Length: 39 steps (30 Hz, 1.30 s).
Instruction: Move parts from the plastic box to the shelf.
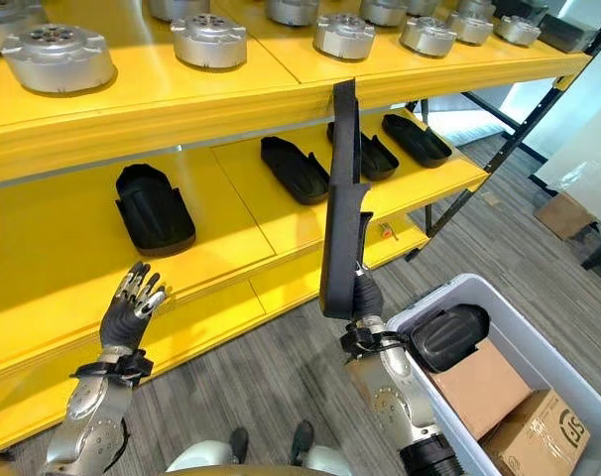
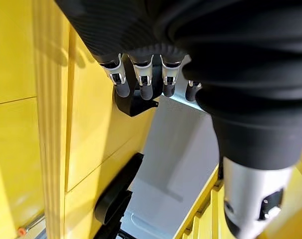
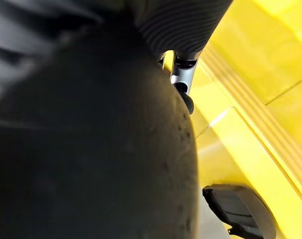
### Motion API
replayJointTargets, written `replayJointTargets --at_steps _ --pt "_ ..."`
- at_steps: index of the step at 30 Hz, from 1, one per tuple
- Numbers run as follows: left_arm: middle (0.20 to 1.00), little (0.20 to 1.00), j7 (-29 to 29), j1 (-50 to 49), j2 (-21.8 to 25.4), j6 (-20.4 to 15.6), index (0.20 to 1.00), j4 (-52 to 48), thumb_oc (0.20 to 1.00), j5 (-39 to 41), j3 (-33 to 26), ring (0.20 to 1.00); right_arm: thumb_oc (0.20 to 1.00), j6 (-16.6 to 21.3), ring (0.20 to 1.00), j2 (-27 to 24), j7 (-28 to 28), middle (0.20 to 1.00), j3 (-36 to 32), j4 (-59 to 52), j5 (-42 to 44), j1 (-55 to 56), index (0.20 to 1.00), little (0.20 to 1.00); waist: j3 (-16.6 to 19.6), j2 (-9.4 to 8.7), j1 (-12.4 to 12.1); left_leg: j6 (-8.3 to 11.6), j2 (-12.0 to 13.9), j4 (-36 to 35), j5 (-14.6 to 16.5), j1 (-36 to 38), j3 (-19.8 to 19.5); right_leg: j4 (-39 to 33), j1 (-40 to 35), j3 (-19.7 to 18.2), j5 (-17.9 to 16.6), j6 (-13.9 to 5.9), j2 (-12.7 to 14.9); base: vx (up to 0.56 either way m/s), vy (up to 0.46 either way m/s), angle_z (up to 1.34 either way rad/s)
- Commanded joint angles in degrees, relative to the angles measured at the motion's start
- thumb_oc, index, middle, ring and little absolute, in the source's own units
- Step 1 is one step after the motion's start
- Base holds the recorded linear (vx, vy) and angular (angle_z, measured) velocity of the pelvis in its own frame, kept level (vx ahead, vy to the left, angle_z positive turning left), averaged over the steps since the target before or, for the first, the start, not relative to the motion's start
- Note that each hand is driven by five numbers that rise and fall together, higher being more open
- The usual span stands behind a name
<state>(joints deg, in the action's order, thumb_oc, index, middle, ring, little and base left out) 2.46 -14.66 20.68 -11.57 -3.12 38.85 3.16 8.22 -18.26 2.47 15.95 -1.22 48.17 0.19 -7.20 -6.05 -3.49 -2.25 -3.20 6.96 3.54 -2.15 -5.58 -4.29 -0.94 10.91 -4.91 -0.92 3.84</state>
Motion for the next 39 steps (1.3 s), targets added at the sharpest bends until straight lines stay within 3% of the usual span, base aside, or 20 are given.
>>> replayJointTargets --at_steps 1,6,7,8,10,11,12,14,17,19,20,22,23,25,27,30,34,39 --pt "1.0 1.0 -1.2 2.8 0.9 -2.0 1.0 -3.5 1.0 -0.1 1.3 1.0 0.2 3.5 0.2 -1.4 -1.7 0.2 -2.6 -4.1 0.8 -4.1 0.2 0.2 0.8 1.28 0.9 3.63 5.6 -2.5 -1.1 -0.5 -0.7 7.3 0.4 -0.1 8.1 -2.25 0.5 0.02 -0.076 0.18" --pt "1.0 1.0 -1.3 3.6 0.9 -1.8 1.0 -3.6 1.0 0.1 2.4 1.0 0.2 4.2 0.2 -2.3 -1.0 0.2 -4.4 -4.2 1.0 -3.4 0.2 0.2 0.5 2.45 1.3 4.81 5.1 -2.8 -2.9 -2.1 -3.1 7.4 0.2 3.2 9.0 -1.6 1.1 -0.01 -0.063 0.38" --pt "1.0 1.0 -1.3 4.1 0.9 -1.7 1.0 -3.2 1.0 0.1 2.8 1.0 0.2 4.6 0.2 -2.6 -0.8 0.2 -5.3 -4.2 1.0 -3.0 0.2 0.2 0.2 2.52 1.7 5.16 5.2 -1.7 -2.9 -3.1 -1.8 7.7 0.2 4.3 9.0 -1.48 1.8 -0.07 0.025 0.63" --pt "1.0 1.0 -1.4 4.7 0.7 -1.7 1.0 -2.8 1.0 0.1 3.0 1.0 0.2 5.0 0.2 -2.6 -0.2 0.2 -5.6 -4.0 0.6 -3.3 0.2 0.2 -0.3 2.6 2.5 5.78 7.2 -0.1 -2.6 -3.5 1.2 8.5 0.9 5.2 9.3 -1.21 2.8 -0.07 0.05 0.69" --pt "1.0 1.0 -1.3 4.3 0.8 -1.9 1.0 -2.9 1.0 0.1 2.7 1.0 0.2 4.9 0.2 -2.3 -0.2 0.2 -5.1 -3.8 0.3 -3.4 0.2 0.2 -0.5 2.66 2.5 6.51 10.0 -0.3 -2.7 -1.6 1.1 9.5 1.6 4.5 9.5 -0.95 3.2 -0.02 0.062 0.75" --pt "1.0 1.0 -1.3 4.3 0.8 -1.9 1.0 -2.9 1.0 0.1 2.7 1.0 0.2 4.9 0.2 -2.3 -0.2 0.2 -5.1 -3.8 0.3 -3.4 0.2 0.2 -0.5 2.66 2.5 6.51 10.0 -0.3 -2.7 -1.5 1.2 9.5 1.6 4.5 9.5 -0.95 3.2 0.0 0.12 0.43" --pt "1.0 1.0 -0.8 4.0 0.8 -2.0 1.0 -3.5 1.0 0.3 2.2 1.0 0.2 4.9 0.2 -2.3 -0.3 0.2 -4.7 -3.8 0.4 -3.2 0.2 0.2 -0.1 3.0 2.9 7.1 14.7 -1.3 -6.0 -0.5 0.6 11.4 2.7 4.3 9.9 -1.29 4.2 -0.01 0.155 0.06" --pt "1.0 1.0 -0.2 4.1 0.5 -2.1 1.0 -4.0 1.0 0.7 2.0 1.0 0.2 5.0 0.2 -2.3 0.3 0.2 -4.0 -3.2 0.6 -3.3 0.2 0.2 0.3 3.85 3.5 7.73 20.4 -4.1 -12.1 -0.5 0.8 14.0 4.6 4.8 10.7 -1.83 5.7 -0.04 0.248 -0.06" --pt "1.0 1.0 0.4 5.1 0.2 -2.5 1.0 -4.0 1.0 1.3 2.2 1.0 0.2 5.5 0.2 -2.8 1.1 0.2 -3.9 -2.9 0.9 -3.7 0.2 0.2 0.4 5.44 4.2 9.77 24.7 -9.2 -18.6 -1.3 2.8 18.9 7.5 5.4 12.0 -2.48 7.6 -0.03 0.23 0.17" --pt "1.0 1.0 0.4 5.1 0.2 -2.5 1.0 -4.0 1.0 1.3 2.2 1.0 0.2 5.5 0.2 -2.9 1.1 0.2 -3.9 -2.9 0.8 -3.7 0.2 0.2 0.5 5.42 4.1 9.79 24.7 -9.5 -18.8 -1.2 2.9 19.2 7.7 5.4 12.2 -2.47 7.6 0.01 0.163 0.26" --pt "1.0 1.0 -0.5 5.2 0.2 -2.4 1.0 -3.5 1.0 1.1 2.6 1.0 0.2 5.6 0.2 -2.6 1.5 0.2 -4.4 -2.6 0.7 -3.4 0.2 0.2 0.5 6.86 4.0 10.83 25.0 -10.8 -17.5 -0.1 3.9 21.6 8.2 5.1 12.3 -3.02 8.4 0.04 0.329 0.29" --pt "1.0 1.0 -0.9 4.3 0.6 -2.1 1.0 -4.1 1.0 1.1 2.2 1.0 0.2 5.4 0.2 -2.2 1.2 0.2 -4.7 -3.4 0.9 -2.7 0.2 0.2 0.6 6.98 3.6 10.72 24.2 -10.2 -15.3 0.7 3.7 21.9 7.4 5.0 11.9 -3.56 9.5 0.09 0.351 0.17" --pt "1.0 1.0 -1.3 3.5 1.1 -1.9 1.0 -4.1 1.0 1.0 1.6 1.0 0.2 5.0 0.2 -1.8 0.9 0.2 -5.0 -3.9 0.5 -1.8 0.2 0.2 0.8 6.29 3.4 10.12 23.0 -9.7 -11.3 1.1 4.1 21.6 6.2 5.3 11.7 -4.3 10.8 0.1 0.267 0.29" --pt "1.0 1.0 -1.3 4.5 2.0 -2.0 1.0 -3.5 1.0 0.6 1.6 1.0 0.2 4.8 0.2 -1.5 0.7 0.2 -6.1 -5.0 -0.3 -0.6 0.2 0.2 0.5 5.42 3.2 9.47 20.3 -7.0 -7.3 0.3 3.7 19.7 3.4 6.0 9.4 -6.12 13.4 0.08 0.313 0.39" --pt "1.0 1.0 -1.3 5.5 2.4 -2.1 1.0 -3.2 1.0 -0.3 1.9 1.0 0.2 4.9 0.2 -1.0 0.3 0.2 -7.2 -6.6 -0.5 0.3 0.2 0.2 0.3 4.73 3.2 9.05 17.4 -4.6 -4.5 -0.5 3.3 17.2 0.8 7.5 6.8 -7.74 16.4 0.06 0.339 0.48" --pt "1.0 1.0 -0.9 6.3 2.9 -2.2 1.0 -2.9 1.0 -1.0 1.8 1.0 0.2 5.3 0.2 -0.8 0.1 0.2 -7.7 -9.1 -2.1 -0.1 0.2 0.2 0.5 3.37 3.2 8.28 14.1 0.0 -1.2 -2.2 3.8 14.7 -0.7 7.5 4.0 -9.17 18.7 0.05 0.227 0.28" --pt "1.0 1.0 0.6 7.0 3.2 -3.1 1.0 -2.7 1.0 -2.2 0.5 1.0 0.2 7.1 0.2 -2.5 2.0 0.2 -7.8 -16.1 -12.3 -4.2 0.2 0.2 0.3 2.0 2.7 8.01 12.8 4.6 1.5 -3.6 5.2 13.2 -1.4 7.1 2.6 -10.22 19.6 0.03 0.131 -0.06" --pt "1.0 1.0 1.3 7.2 3.3 -3.5 1.0 -2.8 1.0 -2.9 0.7 1.0 0.2 8.3 0.2 -2.8 1.5 0.2 -4.4 -21.0 -15.3 -8.5 0.2 0.2 0.1 1.37 2.0 7.66 12.3 6.4 2.6 -4.5 5.0 13.5 -1.5 6.9 2.5 -10.37 19.7 0.0 0.017 -0.01"
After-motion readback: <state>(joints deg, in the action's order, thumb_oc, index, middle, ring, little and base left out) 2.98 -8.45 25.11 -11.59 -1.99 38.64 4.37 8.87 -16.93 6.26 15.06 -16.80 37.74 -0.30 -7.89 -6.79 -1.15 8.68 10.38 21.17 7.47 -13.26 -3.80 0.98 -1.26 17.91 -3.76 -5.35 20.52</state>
